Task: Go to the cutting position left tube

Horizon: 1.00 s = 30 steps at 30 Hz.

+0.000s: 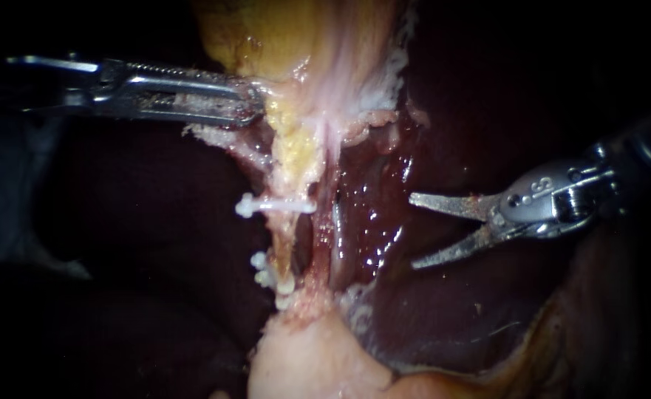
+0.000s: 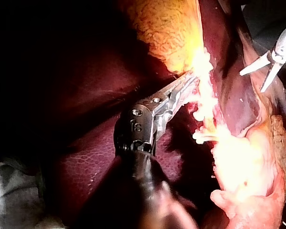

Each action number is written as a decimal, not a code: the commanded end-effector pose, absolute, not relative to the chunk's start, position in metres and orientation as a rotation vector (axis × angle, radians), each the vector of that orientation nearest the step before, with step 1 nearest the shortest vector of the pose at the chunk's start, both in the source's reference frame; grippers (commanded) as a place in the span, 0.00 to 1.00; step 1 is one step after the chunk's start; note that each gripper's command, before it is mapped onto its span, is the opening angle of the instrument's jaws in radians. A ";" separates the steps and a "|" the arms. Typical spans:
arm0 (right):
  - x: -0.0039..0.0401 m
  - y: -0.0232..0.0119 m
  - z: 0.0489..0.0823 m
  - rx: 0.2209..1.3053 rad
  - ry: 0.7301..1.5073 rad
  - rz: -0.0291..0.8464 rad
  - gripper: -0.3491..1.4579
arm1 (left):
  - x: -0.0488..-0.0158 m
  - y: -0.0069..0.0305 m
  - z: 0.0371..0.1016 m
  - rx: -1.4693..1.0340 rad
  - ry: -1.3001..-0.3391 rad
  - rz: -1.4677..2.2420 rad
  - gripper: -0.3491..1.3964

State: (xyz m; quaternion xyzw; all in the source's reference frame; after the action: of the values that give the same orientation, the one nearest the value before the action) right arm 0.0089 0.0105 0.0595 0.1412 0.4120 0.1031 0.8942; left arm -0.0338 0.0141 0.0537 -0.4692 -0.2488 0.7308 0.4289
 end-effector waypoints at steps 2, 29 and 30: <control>0.0089 0.0105 0.0595 0.293 0.854 0.214 0.99 | -0.0335 0.0143 0.0532 -1.172 -0.627 1.823 0.00; 0.0166 0.0086 0.0571 0.406 0.980 0.184 0.99 | -0.0294 0.0161 0.0474 -1.177 -0.624 1.795 0.00; 0.0172 0.0085 0.0572 0.406 0.982 0.181 0.99 | -0.0294 0.0161 0.0474 -1.177 -0.624 1.795 0.00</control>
State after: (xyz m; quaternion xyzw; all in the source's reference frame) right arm 0.0177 0.0084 0.0573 0.1935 0.4692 0.0859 0.8573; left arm -0.0294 0.0161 0.0474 -0.4736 -0.2511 0.7218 0.4378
